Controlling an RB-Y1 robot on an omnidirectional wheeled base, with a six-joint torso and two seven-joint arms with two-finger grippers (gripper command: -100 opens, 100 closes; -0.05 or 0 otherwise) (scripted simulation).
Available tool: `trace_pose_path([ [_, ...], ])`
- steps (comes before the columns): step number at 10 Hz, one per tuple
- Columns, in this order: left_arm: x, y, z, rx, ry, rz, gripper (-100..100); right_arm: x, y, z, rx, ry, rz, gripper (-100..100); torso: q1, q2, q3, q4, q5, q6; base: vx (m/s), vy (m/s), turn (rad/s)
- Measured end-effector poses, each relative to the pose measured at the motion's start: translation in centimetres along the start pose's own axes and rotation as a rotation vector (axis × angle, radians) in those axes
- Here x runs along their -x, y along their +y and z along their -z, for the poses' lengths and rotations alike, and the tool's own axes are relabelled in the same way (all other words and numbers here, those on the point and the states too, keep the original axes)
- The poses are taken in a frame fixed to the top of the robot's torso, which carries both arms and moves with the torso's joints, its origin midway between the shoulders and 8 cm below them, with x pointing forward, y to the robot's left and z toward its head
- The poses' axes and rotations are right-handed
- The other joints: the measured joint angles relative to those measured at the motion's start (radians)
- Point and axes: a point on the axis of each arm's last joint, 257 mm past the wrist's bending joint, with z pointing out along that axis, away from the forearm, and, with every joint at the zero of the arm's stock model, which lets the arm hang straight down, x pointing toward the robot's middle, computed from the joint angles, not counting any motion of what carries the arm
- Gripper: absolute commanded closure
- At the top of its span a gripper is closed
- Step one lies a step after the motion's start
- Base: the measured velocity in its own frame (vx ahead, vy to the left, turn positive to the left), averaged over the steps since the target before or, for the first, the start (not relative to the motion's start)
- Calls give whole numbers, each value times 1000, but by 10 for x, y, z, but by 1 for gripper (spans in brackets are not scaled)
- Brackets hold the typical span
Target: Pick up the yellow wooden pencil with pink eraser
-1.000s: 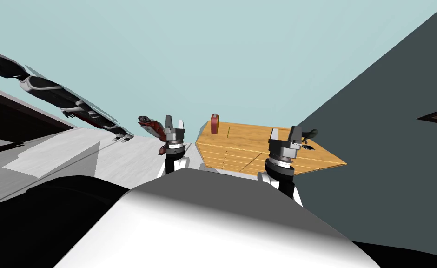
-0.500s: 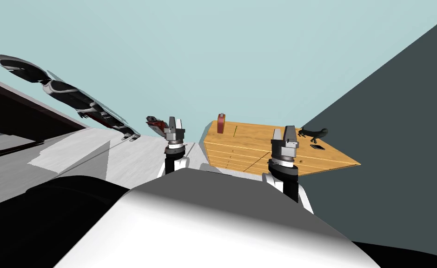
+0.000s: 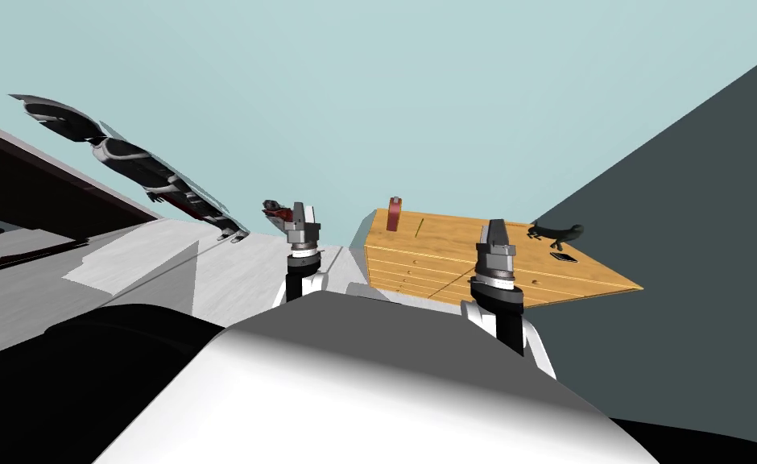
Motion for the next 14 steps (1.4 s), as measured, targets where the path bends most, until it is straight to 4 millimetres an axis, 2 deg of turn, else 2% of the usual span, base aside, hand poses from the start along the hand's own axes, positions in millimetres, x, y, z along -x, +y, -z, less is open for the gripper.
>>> trace_pose_path([
  [2,0,0,0,0,0,0,0,3,-7,2,-18,7,77,-100,-1,-1,0,0,0,0,-15,194,47],
  [8,0,0,0,0,0,0,0,22,-47,11,-101,31,344,-100,-2,-3,-2,-1,0,0,11,160,23],
  [10,0,0,0,0,0,0,0,36,-66,16,-147,44,458,-100,4,-5,-3,-1,1,0,52,228,21],
  [14,0,0,0,0,0,0,0,52,-97,29,-224,71,632,-100,-2,-5,-3,-1,0,0,64,169,26],
])
